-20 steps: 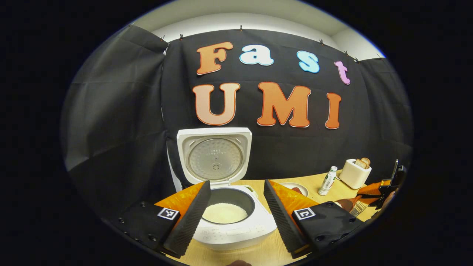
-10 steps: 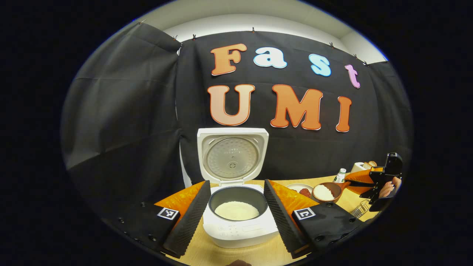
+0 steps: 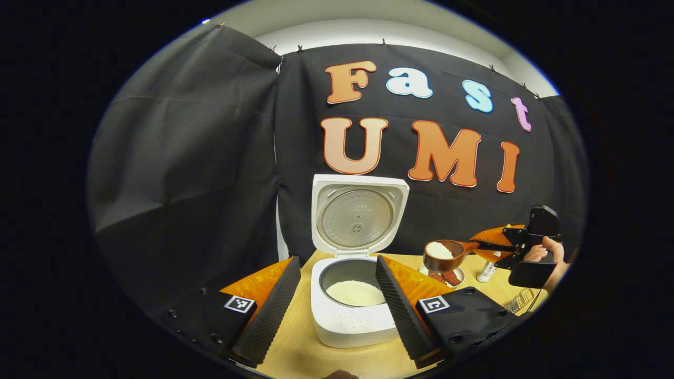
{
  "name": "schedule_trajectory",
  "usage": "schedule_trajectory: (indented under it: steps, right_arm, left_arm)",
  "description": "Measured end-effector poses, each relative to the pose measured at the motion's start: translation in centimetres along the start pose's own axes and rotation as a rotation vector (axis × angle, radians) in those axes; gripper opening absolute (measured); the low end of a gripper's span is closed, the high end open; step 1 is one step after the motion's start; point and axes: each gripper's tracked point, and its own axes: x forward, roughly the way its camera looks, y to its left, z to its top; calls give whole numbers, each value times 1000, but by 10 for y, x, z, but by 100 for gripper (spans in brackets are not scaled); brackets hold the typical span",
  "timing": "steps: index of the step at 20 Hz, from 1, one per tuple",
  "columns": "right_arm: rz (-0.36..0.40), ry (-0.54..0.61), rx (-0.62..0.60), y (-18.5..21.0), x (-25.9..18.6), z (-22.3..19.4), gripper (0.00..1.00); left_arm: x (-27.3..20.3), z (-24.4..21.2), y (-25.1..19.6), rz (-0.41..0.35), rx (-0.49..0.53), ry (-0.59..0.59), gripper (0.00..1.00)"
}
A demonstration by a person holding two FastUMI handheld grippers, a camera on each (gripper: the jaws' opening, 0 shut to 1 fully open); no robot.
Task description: Close the left gripper, press the button to open the rice cooker; take a wooden spoon from the chopstick holder with the right hand, scoop a spoonful of rice and pour it into the rice cooker, then put the wooden spoon back into the chopstick holder.
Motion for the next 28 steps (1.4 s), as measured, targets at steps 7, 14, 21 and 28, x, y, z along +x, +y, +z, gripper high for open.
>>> schedule_trajectory:
  steps: [7, 14, 21, 28]
  right_arm:
    - [-51, 14, -97, 9, 58, -21, 7]
    - [-112, 6, -335, 10, 90, -44, 7]
    - [-99, -64, -756, 43, 102, -55, 7]
    - [-45, -102, -1009, 71, 103, -75, 7]
  left_arm:
    - [-6, -8, 10, 33, -36, 17, 98]
    - [-9, -25, 27, 82, -60, 54, 98]
    - [-7, -31, 25, 86, -23, 73, 99]
    - [-11, -31, 32, 95, -21, 74, 98]
